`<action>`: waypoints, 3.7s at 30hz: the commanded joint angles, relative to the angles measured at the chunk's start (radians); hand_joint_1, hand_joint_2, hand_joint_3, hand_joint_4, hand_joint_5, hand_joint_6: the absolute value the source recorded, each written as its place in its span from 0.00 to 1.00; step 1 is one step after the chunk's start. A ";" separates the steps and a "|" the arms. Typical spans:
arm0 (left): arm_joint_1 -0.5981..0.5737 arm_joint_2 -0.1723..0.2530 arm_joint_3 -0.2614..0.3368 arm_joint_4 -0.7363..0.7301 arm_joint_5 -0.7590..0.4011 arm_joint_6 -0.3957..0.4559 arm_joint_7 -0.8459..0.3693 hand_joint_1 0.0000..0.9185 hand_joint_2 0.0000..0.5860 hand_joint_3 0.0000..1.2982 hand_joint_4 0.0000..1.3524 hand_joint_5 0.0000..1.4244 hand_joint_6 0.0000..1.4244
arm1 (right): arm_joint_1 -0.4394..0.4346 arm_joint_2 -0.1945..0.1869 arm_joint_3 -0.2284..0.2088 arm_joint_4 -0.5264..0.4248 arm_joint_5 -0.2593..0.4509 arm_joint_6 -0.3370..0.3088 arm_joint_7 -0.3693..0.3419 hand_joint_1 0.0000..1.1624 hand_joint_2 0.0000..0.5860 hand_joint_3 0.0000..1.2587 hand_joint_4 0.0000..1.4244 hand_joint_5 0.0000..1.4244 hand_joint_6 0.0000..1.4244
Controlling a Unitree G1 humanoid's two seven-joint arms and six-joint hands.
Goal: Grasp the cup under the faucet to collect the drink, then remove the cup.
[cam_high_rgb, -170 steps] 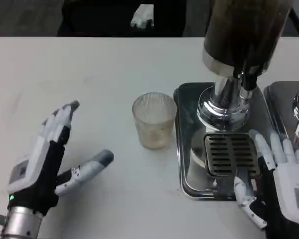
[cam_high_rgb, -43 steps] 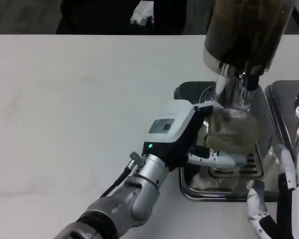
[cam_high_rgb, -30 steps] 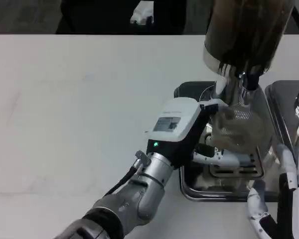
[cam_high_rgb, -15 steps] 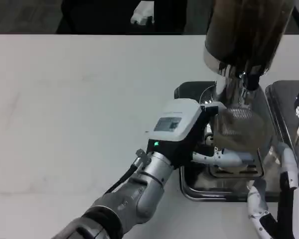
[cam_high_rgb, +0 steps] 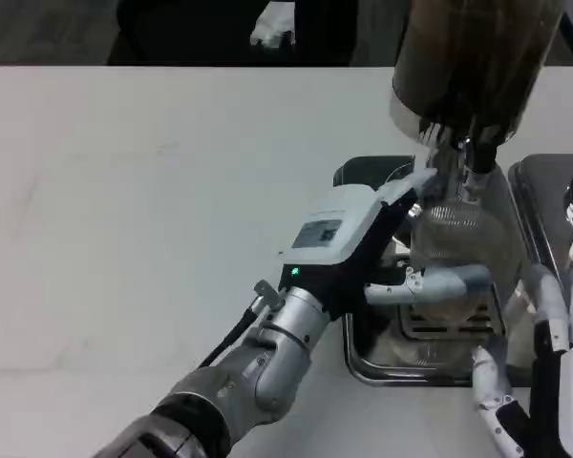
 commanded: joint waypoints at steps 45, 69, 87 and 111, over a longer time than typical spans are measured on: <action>0.219 0.222 0.336 -0.733 -0.989 -0.128 -1.156 0.00 0.15 0.00 0.00 0.02 0.00 | -0.132 -0.112 -0.097 0.073 0.125 -0.059 0.083 0.19 0.89 0.03 0.00 0.00 0.02; 0.067 0.039 0.330 -0.595 -0.841 -0.107 -1.312 0.00 0.14 0.00 0.00 0.05 0.00 | -0.112 -0.063 -0.093 0.061 0.114 -0.053 0.055 0.19 0.89 0.02 0.00 0.00 0.02; 0.129 0.080 0.266 -0.679 -0.686 -0.202 -1.276 0.00 0.14 0.03 0.00 0.09 0.04 | -0.136 -0.060 -0.100 0.083 0.138 -0.066 0.058 0.19 0.89 0.02 0.00 0.00 0.02; 0.144 0.103 0.207 -0.661 -0.628 -0.231 -1.218 0.00 0.15 0.04 0.00 0.09 0.05 | -0.140 -0.062 -0.151 0.100 0.342 -0.170 0.096 0.26 0.75 0.00 0.00 0.00 0.00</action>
